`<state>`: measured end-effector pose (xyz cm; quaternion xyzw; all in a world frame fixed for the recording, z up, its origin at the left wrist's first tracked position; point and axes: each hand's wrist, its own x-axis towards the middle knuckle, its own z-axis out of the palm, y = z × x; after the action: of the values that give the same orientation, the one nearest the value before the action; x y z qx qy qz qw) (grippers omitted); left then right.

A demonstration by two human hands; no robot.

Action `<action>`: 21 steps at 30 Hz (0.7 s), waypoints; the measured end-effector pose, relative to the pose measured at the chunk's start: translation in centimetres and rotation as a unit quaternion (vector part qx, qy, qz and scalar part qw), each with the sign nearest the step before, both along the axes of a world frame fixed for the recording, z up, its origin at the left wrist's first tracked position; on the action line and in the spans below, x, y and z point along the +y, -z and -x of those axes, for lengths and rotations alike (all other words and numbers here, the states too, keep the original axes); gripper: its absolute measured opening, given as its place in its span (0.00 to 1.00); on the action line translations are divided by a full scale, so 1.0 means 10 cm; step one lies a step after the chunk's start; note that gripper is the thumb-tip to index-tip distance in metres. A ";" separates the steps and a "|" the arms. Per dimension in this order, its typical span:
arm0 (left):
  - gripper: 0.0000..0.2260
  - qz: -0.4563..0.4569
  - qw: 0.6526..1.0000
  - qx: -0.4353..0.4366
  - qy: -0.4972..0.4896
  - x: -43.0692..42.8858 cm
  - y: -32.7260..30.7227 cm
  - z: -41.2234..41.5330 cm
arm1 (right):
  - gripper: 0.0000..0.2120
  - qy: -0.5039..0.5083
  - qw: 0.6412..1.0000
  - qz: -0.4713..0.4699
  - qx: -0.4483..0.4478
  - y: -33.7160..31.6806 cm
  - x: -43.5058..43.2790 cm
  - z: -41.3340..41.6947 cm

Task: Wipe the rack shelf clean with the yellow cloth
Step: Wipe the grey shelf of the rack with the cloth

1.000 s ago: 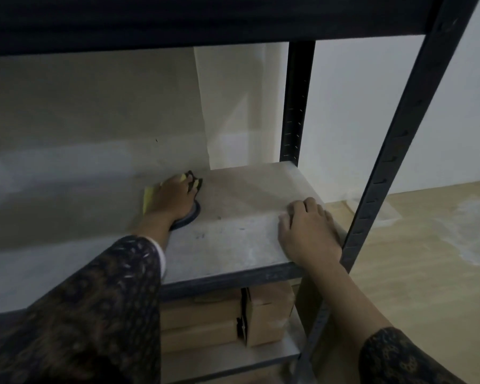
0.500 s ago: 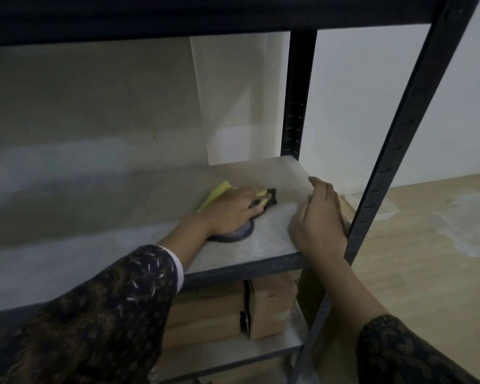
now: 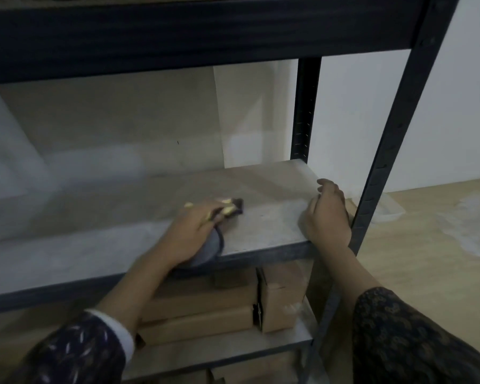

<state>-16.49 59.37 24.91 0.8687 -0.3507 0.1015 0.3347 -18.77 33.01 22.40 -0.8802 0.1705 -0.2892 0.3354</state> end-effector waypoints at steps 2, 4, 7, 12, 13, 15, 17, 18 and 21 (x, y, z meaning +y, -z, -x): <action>0.14 -0.050 0.994 0.042 -0.084 0.11 0.04 -0.26 | 0.19 -0.007 1.000 0.001 0.008 -0.01 -0.01 -0.01; 0.13 -0.106 0.988 0.030 -0.109 0.05 0.13 -0.39 | 0.19 -0.018 1.000 0.015 0.020 0.00 -0.02 -0.02; 0.13 -0.135 0.988 -0.009 -0.079 -0.26 0.20 -0.31 | 0.18 -0.028 0.998 0.034 0.042 0.00 -0.04 -0.05; 0.15 -0.113 0.992 -0.010 0.062 -0.65 0.18 0.24 | 0.17 -0.047 0.996 0.045 0.061 -0.01 -0.05 -0.04; 0.16 -0.115 0.989 -0.013 0.094 -0.64 0.19 0.34 | 0.17 -0.059 0.995 0.046 0.060 -0.01 -0.07 -0.02; 0.15 -0.104 0.987 0.008 0.124 -0.53 0.12 0.44 | 0.15 -0.096 0.992 0.063 0.060 -0.01 -0.09 0.04; 0.14 -0.053 0.995 0.017 0.079 -0.35 0.01 0.38 | 0.14 -0.136 0.984 0.111 0.042 -0.01 -0.11 0.15; 0.14 -0.030 0.999 0.011 0.032 -0.24 -0.01 0.28 | 0.13 -0.139 0.979 0.147 0.012 -0.01 -0.11 0.23; 0.15 -0.060 0.993 0.022 -0.096 0.04 0.02 -0.04 | 0.14 -0.070 0.954 0.269 -0.109 0.06 -0.11 0.48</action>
<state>-16.06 59.78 24.71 0.9190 -0.2635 0.0930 0.2783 -23.56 31.94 21.78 -0.9107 -0.0130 -0.3944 0.1223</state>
